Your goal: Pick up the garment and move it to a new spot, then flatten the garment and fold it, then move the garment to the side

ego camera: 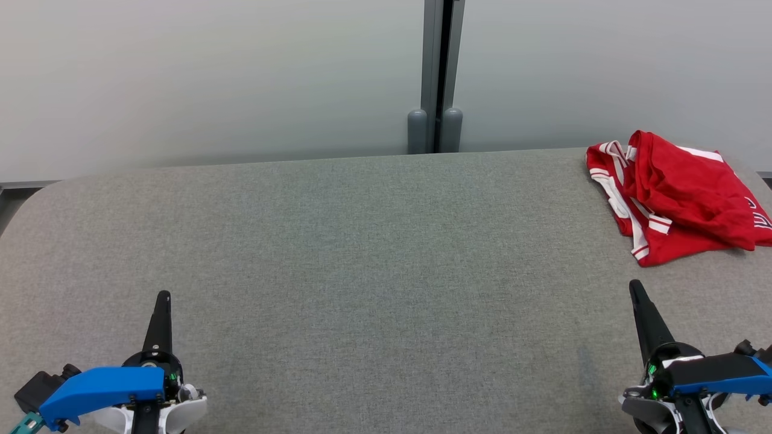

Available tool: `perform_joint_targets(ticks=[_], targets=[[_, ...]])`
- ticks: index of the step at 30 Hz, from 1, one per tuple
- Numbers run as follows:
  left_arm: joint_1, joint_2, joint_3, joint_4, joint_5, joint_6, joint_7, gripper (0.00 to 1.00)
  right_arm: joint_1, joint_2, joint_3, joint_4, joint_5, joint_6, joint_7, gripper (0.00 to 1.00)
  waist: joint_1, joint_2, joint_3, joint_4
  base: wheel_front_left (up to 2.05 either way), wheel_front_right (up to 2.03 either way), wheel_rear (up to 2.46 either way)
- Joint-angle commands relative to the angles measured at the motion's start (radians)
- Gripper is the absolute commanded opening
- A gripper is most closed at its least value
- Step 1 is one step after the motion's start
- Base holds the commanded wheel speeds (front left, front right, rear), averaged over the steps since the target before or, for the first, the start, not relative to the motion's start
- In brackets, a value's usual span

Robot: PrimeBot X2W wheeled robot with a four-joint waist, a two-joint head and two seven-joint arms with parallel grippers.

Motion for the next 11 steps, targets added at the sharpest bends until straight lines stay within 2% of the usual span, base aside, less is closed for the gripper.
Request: perform_joint_targets(ticks=[1, 11], targets=[[-0.018, 0.001, 0.007, -0.008, -0.024, -0.006, 0.007, 0.00, -0.016, -0.002, -0.005, -0.003, 0.029, 0.000, 0.005, 0.00, 0.0000, -0.0001, -0.001, 0.001, 0.00, 0.00, 0.00], [-0.025, -0.004, 0.010, -0.008, -0.100, -0.010, 0.027, 0.00, -0.017, -0.002, -0.011, 0.002, 0.108, 0.000, 0.020, 0.00, 0.0000, -0.0001, -0.004, 0.007, 0.00, 0.00, 0.00]])
